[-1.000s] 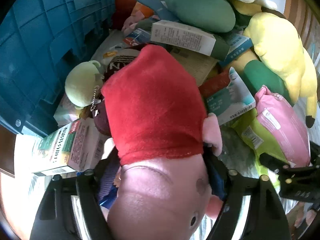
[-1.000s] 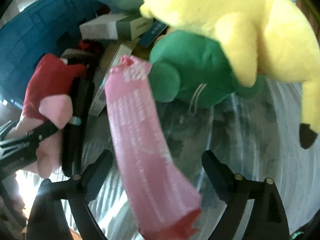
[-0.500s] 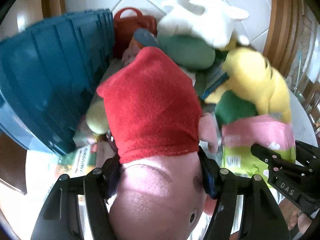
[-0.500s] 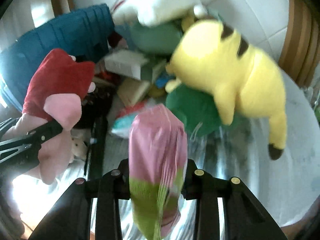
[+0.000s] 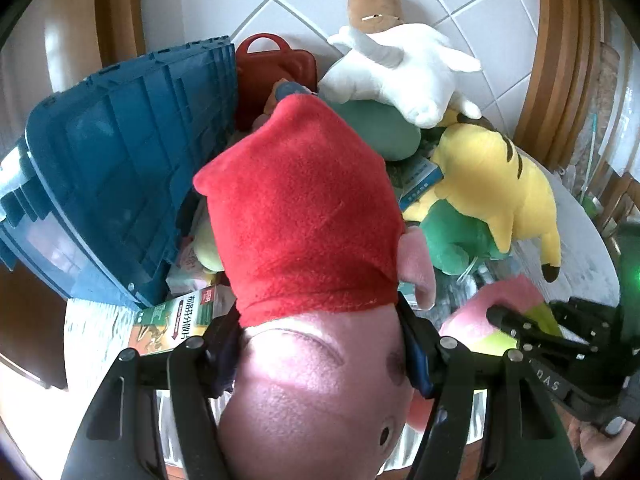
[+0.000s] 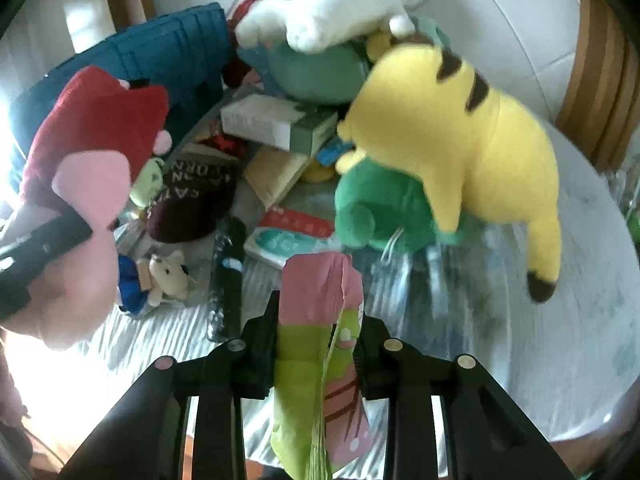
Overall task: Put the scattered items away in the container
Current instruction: 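Lift the pig plush and pink packet and carry both over the blue crate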
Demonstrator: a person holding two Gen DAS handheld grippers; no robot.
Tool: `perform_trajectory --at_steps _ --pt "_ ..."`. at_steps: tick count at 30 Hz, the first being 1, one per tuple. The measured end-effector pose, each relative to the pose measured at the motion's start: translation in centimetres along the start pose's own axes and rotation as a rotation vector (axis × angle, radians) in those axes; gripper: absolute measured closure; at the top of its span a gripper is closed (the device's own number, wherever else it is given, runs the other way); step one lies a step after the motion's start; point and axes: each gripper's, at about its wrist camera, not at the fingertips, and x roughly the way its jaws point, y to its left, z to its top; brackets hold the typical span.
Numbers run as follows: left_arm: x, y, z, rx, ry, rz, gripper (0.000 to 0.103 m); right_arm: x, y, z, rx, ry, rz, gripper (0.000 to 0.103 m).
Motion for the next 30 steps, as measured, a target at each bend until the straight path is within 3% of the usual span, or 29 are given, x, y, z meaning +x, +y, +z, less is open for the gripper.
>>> perform_trajectory --at_steps 13,24,30 --pt "-5.5 -1.2 3.9 -0.017 -0.118 0.008 0.038 -8.3 2.2 7.7 -0.149 -0.178 -0.012 0.074" --pt "-9.8 1.8 7.1 -0.066 -0.214 0.085 0.038 -11.8 5.9 12.8 -0.24 -0.3 0.052 0.074" --pt "-11.5 4.8 9.7 -0.083 -0.272 0.115 0.038 -13.4 9.7 16.8 -0.289 -0.374 0.079 0.074"
